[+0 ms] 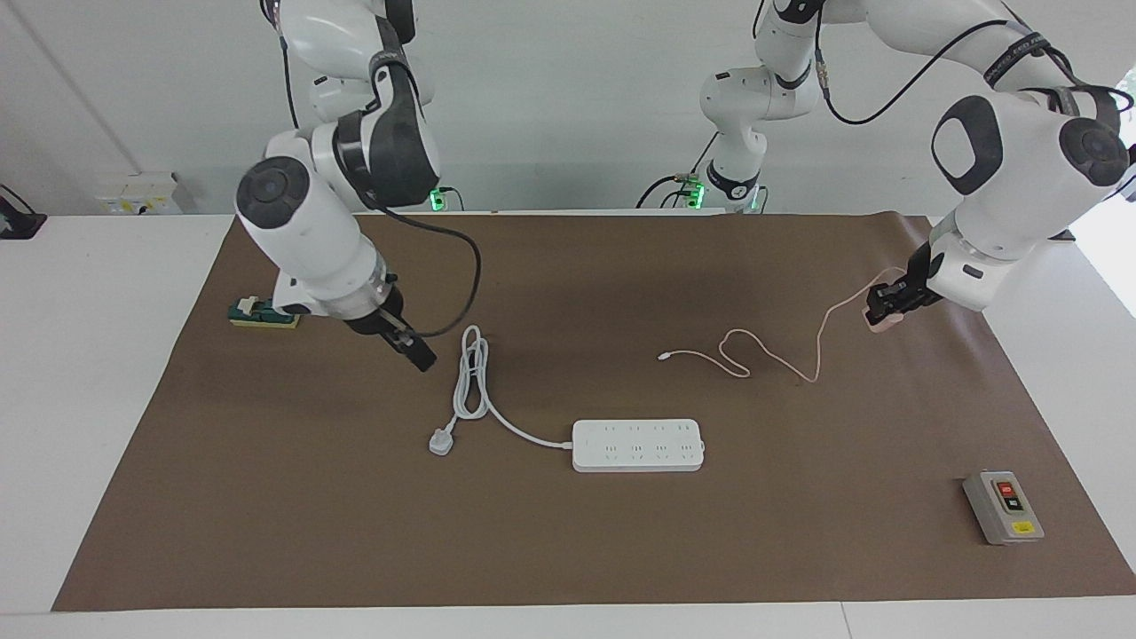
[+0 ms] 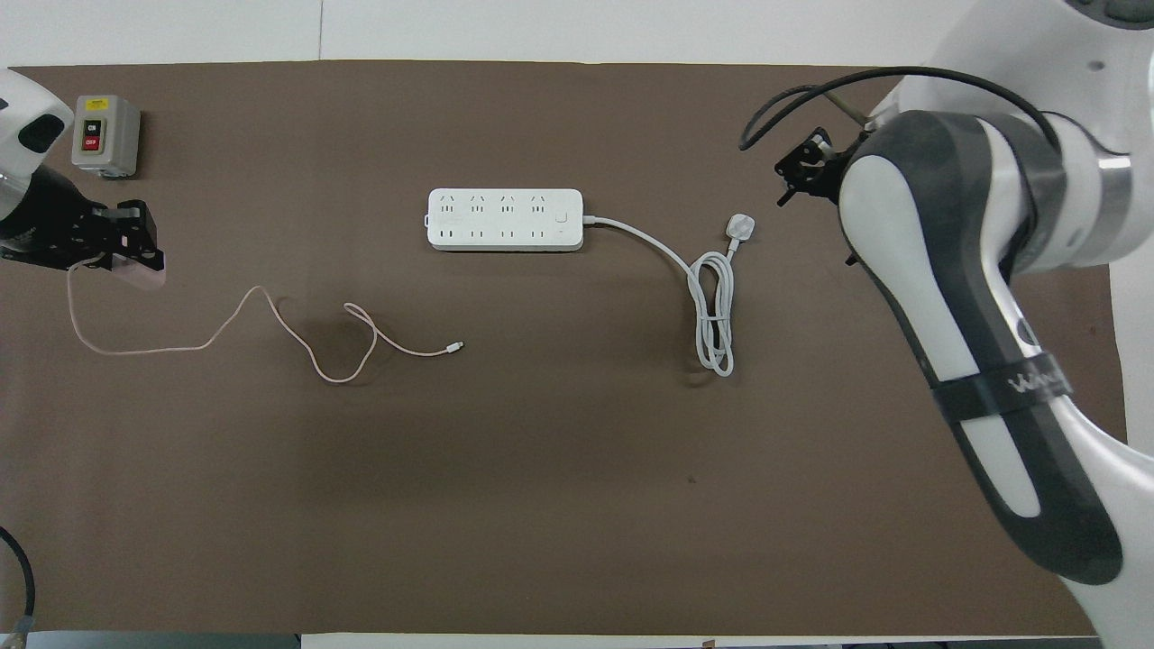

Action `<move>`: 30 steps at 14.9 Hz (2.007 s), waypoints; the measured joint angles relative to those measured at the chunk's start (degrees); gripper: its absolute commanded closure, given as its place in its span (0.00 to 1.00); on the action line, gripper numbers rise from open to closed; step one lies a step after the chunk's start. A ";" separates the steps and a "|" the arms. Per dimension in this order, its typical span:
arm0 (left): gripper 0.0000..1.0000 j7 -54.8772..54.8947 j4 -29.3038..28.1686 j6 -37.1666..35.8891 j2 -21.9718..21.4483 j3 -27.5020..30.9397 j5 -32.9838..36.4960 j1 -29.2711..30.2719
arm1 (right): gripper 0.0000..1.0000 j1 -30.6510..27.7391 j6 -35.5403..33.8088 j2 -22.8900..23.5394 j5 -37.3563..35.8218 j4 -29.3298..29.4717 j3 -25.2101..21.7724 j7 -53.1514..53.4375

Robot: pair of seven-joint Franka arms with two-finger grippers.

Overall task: Unplug charger and place it aside
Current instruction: 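Carry the charger aside with the left gripper while the right gripper withdraws, then lower the charger onto the table and open the left gripper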

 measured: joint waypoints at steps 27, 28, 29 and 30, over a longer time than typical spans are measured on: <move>0.00 9.52 -1.39 -6.72 -11.28 -0.15 -0.98 6.58 | 0.00 -16.90 -2.04 -15.18 -10.18 -9.72 4.82 -47.56; 0.00 7.84 -0.29 -7.57 -11.26 -0.42 -0.57 5.93 | 0.00 -16.90 -2.17 -15.17 -10.18 -9.73 4.87 -47.62; 0.00 5.96 0.56 -7.96 -11.26 -0.50 -0.36 4.83 | 0.00 -16.90 -2.30 -15.17 -10.18 -9.74 4.97 -47.62; 0.00 4.23 1.11 -8.35 -11.28 -0.57 -0.17 3.73 | 0.00 -16.90 -2.31 -15.18 -10.18 -9.74 5.03 -47.62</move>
